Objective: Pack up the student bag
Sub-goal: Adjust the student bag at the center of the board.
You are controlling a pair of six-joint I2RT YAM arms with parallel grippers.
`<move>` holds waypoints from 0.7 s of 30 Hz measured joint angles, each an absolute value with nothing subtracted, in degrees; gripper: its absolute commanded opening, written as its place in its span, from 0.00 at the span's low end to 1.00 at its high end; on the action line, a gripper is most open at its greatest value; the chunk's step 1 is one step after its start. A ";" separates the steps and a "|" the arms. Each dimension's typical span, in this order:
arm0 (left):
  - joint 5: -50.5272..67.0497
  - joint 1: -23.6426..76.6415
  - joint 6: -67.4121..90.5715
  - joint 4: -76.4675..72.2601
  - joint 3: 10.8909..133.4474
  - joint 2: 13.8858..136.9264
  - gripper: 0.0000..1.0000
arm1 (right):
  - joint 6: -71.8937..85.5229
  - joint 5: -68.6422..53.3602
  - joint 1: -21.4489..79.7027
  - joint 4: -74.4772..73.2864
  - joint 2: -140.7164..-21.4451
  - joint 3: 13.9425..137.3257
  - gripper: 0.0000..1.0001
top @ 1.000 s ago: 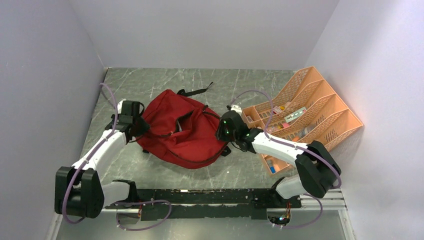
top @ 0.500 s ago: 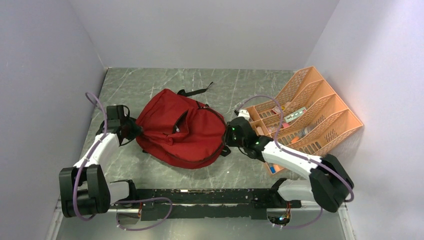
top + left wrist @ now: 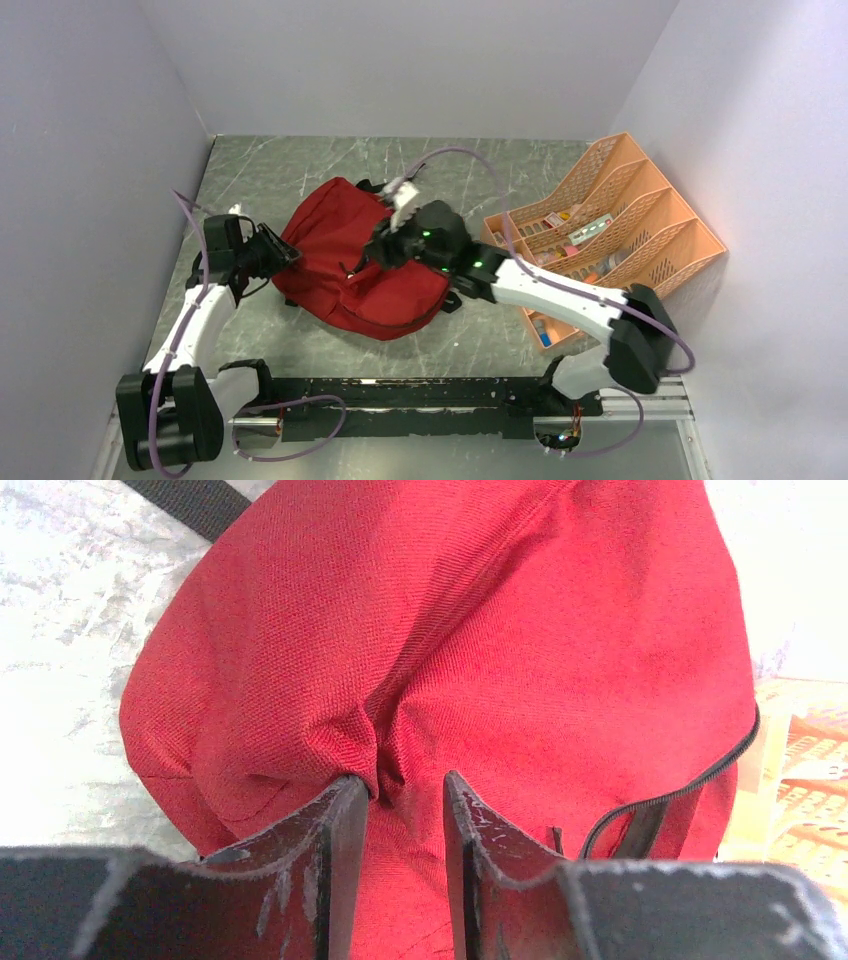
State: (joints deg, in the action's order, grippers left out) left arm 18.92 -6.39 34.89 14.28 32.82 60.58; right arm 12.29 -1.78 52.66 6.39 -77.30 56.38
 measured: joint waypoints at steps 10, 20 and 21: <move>20.91 -6.44 30.89 15.73 32.82 59.53 0.38 | -4.71 -3.62 59.59 -8.10 -103.59 81.43 0.45; 23.05 -6.44 30.57 15.20 32.38 60.64 0.39 | 2.42 2.37 59.57 -25.34 -113.71 97.17 0.46; 23.24 -6.44 30.57 15.14 32.29 60.64 0.39 | 3.46 2.37 59.57 -26.72 -114.08 97.78 0.46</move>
